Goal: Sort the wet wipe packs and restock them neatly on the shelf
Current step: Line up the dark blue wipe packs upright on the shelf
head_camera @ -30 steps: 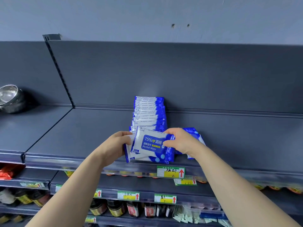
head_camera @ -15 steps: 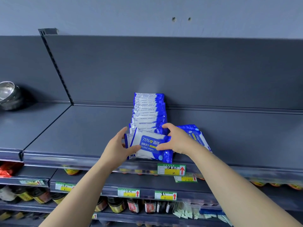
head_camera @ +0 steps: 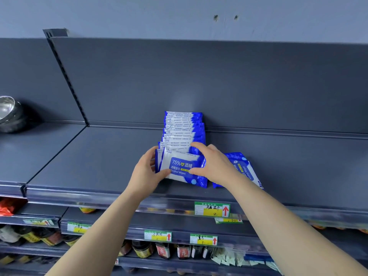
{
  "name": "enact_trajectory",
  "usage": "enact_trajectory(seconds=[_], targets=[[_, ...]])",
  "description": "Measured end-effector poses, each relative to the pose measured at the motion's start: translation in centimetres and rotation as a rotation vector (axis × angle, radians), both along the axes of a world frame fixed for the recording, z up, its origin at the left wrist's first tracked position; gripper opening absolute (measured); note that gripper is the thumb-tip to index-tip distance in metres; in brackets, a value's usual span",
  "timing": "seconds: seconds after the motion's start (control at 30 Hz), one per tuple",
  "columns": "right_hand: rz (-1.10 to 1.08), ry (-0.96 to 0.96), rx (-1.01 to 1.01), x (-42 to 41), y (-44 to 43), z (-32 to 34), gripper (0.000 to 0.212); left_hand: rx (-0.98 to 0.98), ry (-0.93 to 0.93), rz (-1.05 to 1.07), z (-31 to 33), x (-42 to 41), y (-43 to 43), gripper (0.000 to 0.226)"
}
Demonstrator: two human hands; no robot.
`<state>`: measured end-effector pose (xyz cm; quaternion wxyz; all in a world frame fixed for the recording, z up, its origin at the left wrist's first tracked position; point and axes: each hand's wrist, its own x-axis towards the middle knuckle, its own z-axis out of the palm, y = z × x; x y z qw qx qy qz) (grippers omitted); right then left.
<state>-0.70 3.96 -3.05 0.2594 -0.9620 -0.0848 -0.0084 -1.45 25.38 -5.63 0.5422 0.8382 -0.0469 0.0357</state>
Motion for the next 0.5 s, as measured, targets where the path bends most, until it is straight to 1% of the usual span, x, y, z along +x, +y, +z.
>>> enact_trajectory(seconds=[0.07, 0.13, 0.2, 0.27, 0.3, 0.33, 0.37, 0.43, 0.5], targets=[[0.025, 0.018, -0.018, -0.1, -0.4, -0.2, 0.081, 0.083, 0.030, -0.055, -0.2, -0.4, 0.3, 0.070], [0.040, 0.053, -0.007, -0.3, -0.6, -0.3, 0.083, 0.062, 0.065, -0.107, -0.4, -0.6, 0.5, 0.074], [0.046, 0.078, 0.015, -0.6, -0.9, -0.2, 0.085, 0.019, 0.072, -0.101, -0.6, -0.7, 0.5, 0.081], [-0.025, 0.070, 0.101, -0.7, -1.9, 0.2, 0.083, 0.030, 0.026, -0.053, -0.8, -0.7, 0.3, 0.094], [-0.089, 0.053, 0.127, -0.8, -2.8, 0.4, 0.079, 0.058, -0.028, -0.038, -1.0, -0.6, 0.1, 0.093], [-0.154, 0.045, 0.105, -0.8, -3.8, 0.6, 0.074, 0.084, -0.096, -0.037, -1.2, -0.6, -0.1, 0.086], [-0.213, 0.058, 0.037, -1.0, -4.9, 0.8, 0.070, 0.103, -0.155, -0.049, -1.4, -0.6, -0.3, 0.076], [-0.287, 0.135, -0.110, -1.4, -6.9, 0.7, 0.064, 0.130, -0.213, -0.097, -1.6, -0.6, -0.7, 0.062], [-0.310, 0.201, -0.185, -1.9, -8.2, 0.3, 0.060, 0.149, -0.234, -0.109, -2.0, -0.5, -1.0, 0.059]])
